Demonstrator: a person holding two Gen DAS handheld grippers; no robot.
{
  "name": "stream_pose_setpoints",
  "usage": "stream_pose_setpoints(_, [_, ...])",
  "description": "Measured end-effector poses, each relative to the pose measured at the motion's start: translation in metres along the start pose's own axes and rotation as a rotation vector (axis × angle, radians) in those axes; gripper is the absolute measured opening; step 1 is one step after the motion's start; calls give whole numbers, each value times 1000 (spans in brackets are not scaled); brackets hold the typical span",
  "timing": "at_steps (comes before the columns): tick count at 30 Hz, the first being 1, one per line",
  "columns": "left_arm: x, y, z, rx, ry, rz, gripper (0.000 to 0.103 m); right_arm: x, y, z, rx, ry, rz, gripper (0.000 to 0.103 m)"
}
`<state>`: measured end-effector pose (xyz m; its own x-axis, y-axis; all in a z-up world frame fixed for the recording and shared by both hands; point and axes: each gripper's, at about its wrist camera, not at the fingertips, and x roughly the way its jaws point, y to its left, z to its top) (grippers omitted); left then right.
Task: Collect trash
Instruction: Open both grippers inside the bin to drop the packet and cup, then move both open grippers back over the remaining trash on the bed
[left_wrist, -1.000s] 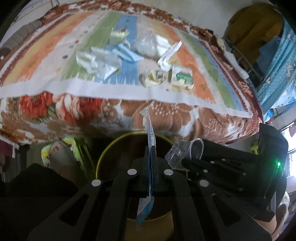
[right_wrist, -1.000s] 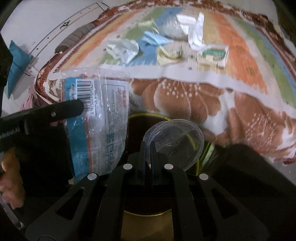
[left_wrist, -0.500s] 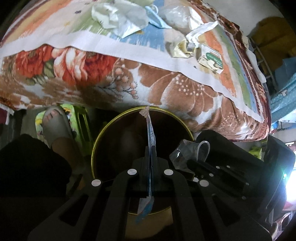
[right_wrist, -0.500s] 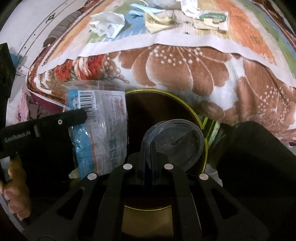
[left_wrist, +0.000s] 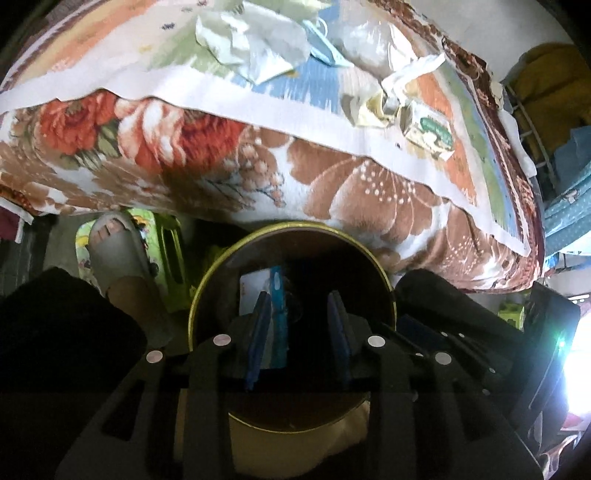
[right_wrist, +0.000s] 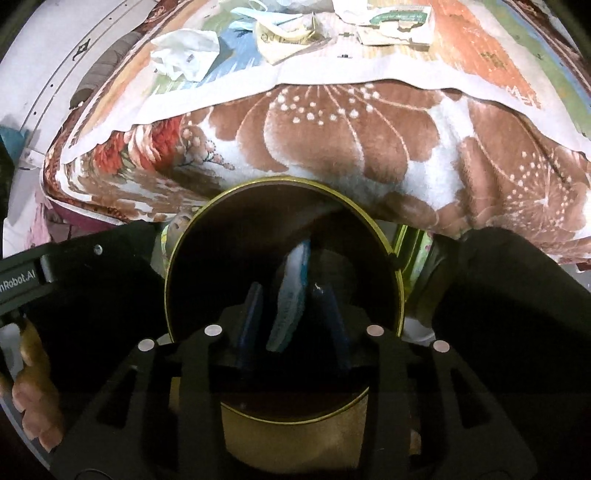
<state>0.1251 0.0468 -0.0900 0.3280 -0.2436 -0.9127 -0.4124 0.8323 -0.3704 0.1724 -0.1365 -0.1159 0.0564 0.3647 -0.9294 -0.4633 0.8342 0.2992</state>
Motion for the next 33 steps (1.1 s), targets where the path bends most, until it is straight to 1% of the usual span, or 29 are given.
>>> stream_pose_setpoints(3, [-9,3,4,-14,-35,1,34,-5,0,1,4,-16,13,38])
stream_pose_setpoints(5, [-14,4,6,-14,-59,12,36,-8,0,2,-4,-29,1,40])
stream_pose_setpoints(7, [-20,3,8,-4,-93,34,42,-11,2,3,-22,-48,-23,40])
stream_pose_setpoints(8, [-24,2,9,3,-108,42,43,-13,3,3,-30,-58,-27,41])
stream_pose_setpoints(10, [-32,2,11,12,-138,48,50,-16,2,5,-29,-67,-29,45])
stream_pose_setpoints(13, [-44,5,16,10,-180,59,56,-21,2,7,-34,-84,-25,48])
stream_pose_setpoints(16, [-52,8,19,0,-205,53,60,-24,3,11,-41,-97,-32,49])
stream_pose_setpoints(17, [-55,9,20,3,-212,39,60,-25,3,11,-41,-100,-29,49])
stream_pose_setpoints(19, [-62,9,22,8,-231,22,64,-29,4,14,-45,-113,-23,51])
stream_pose_setpoints(21, [-67,6,22,17,-254,28,66,-34,5,15,-50,-129,-21,55])
stream_pose_setpoints(23, [-74,4,23,31,-280,23,71,-43,4,17,-54,-154,-19,58])
stream_pose_setpoints(26, [-82,2,25,43,-313,20,79,-54,4,20,-59,-187,-18,66])
stream_pose_setpoints(28, [-85,0,27,55,-336,33,89,-58,3,23,-58,-204,-11,69])
stream_pose_setpoints(30, [-87,-3,29,66,-351,43,96,-59,5,26,-66,-211,-2,75])
stream_pose_setpoints(31, [-88,-4,31,74,-351,38,97,-60,6,27,-72,-215,0,77])
stream_pose_setpoints(33, [-89,-5,34,82,-358,47,97,-59,7,33,-84,-220,-17,86])
